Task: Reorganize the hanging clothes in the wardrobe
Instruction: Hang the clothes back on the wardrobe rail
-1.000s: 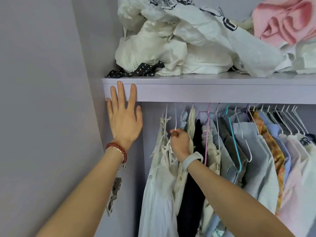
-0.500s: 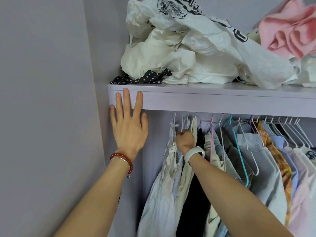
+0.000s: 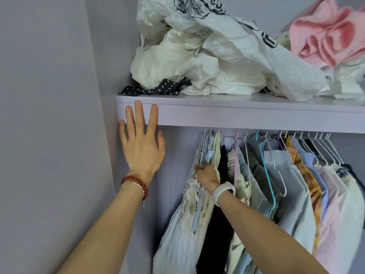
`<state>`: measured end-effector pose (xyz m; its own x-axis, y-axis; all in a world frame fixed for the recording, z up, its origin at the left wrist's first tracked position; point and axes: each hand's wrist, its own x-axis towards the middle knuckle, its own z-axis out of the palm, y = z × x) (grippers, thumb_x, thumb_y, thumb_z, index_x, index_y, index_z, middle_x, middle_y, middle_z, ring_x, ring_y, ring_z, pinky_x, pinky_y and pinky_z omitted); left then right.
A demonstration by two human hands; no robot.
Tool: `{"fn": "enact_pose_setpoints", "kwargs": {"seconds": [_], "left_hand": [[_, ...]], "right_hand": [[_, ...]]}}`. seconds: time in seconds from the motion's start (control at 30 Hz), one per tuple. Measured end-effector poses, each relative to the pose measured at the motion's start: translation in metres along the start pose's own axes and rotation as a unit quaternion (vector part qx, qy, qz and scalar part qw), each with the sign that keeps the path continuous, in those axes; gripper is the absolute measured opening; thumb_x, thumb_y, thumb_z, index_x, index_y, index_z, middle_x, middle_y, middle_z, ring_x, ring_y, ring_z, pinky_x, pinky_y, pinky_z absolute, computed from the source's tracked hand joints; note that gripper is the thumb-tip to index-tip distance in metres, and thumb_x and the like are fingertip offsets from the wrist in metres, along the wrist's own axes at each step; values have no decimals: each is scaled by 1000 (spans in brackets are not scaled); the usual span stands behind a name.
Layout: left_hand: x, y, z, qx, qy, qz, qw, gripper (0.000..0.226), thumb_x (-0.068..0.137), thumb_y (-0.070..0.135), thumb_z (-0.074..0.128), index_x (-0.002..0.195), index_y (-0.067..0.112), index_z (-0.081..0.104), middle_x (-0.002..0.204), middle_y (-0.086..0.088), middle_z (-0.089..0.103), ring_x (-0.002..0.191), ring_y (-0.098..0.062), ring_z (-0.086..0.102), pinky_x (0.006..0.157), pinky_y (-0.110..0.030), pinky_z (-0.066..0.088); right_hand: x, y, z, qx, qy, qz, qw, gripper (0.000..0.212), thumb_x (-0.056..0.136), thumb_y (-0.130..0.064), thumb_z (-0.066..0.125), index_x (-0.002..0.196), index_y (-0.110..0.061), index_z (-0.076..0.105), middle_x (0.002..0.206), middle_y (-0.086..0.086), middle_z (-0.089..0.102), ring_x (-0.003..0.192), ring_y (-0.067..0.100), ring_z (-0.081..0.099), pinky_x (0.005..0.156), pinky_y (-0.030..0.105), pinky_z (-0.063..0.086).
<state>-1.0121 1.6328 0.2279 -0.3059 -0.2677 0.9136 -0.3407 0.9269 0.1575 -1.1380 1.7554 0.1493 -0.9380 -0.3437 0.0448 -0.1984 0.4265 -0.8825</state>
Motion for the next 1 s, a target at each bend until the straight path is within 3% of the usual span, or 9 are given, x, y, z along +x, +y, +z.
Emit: {"fn": "enact_pose_setpoints", "kwargs": {"seconds": [0.07, 0.13, 0.23, 0.37, 0.53, 0.67, 0.73, 0.83, 1.0], "left_hand": [[-1, 5, -1, -5, -13, -7, 1000, 70, 83, 16, 55, 146, 17, 23, 151, -21, 17, 139, -40, 14, 110, -54, 14], [-6, 12, -2, -20, -27, -21, 999, 72, 83, 19, 53, 147, 17, 18, 152, -21, 13, 140, -40, 9, 110, -57, 12], [-26, 32, 0, -51, -50, -15, 997, 70, 83, 24, 47, 147, 20, 18, 153, -18, 10, 140, -40, 5, 109, -59, 6], [-77, 83, 2, -62, -123, 71, 988, 58, 84, 28, 39, 142, 19, 34, 149, -20, 25, 137, -42, 21, 104, -65, 13], [-149, 182, -7, -121, -223, 153, 955, 54, 85, 32, 34, 136, 19, 45, 145, -14, 38, 133, -40, 32, 102, -68, 19], [-219, 286, -41, -186, -289, 234, 910, 51, 86, 33, 33, 131, 18, 52, 140, -13, 45, 129, -38, 40, 99, -67, 27], [-255, 327, -62, -225, -313, 262, 885, 47, 85, 30, 41, 127, 17, 56, 137, -12, 49, 126, -36, 45, 98, -64, 31], [-316, 402, -108, -299, -343, 358, 815, 45, 78, 28, 57, 121, 15, 62, 130, -11, 56, 119, -32, 53, 93, -57, 42], [-415, 506, -190, -441, -370, 557, 598, 50, 61, 17, 81, 110, 14, 68, 119, -7, 64, 103, -23, 64, 79, -37, 55]], "right_hand": [[-12, 1, -9, -52, -22, -39, 998, 11, 94, -13, 41, 94, -6, 50, 93, 12, 50, 93, 27, 53, 81, 29, 43], [-24, 6, -21, -105, -22, -93, 990, 27, 93, -8, 40, 115, 4, 50, 102, 17, 52, 104, 32, 53, 87, 30, 42], [-48, 19, -47, -173, 14, -161, 972, 43, 94, -12, 39, 137, -5, 37, 137, 14, 39, 129, 29, 37, 104, 27, 29], [-86, 57, -100, -337, 96, -230, 908, 46, 97, -22, 35, 141, -13, 31, 150, 9, 24, 139, 22, 18, 114, 32, 15], [-165, 131, -194, -430, 140, -161, 877, 47, 97, -26, 34, 142, -16, 29, 152, 10, 21, 141, 26, 15, 115, 43, 10], [-269, 208, -278, -434, 216, -98, 869, 40, 90, -16, 52, 129, -7, 51, 135, 21, 47, 126, 41, 42, 102, 58, 32], [-322, 240, -307, -428, 229, -57, 872, 39, 86, -13, 59, 124, -6, 55, 129, 20, 53, 121, 41, 48, 97, 58, 36], [-425, 298, -353, -415, 228, 29, 880, 42, 84, -13, 61, 125, -7, 54, 133, 17, 51, 124, 37, 46, 97, 52, 40], [-603, 379, -403, -386, 263, 233, 853, 46, 94, -25, 39, 139, -14, 36, 148, 7, 29, 138, 22, 24, 107, 33, 30]]}}
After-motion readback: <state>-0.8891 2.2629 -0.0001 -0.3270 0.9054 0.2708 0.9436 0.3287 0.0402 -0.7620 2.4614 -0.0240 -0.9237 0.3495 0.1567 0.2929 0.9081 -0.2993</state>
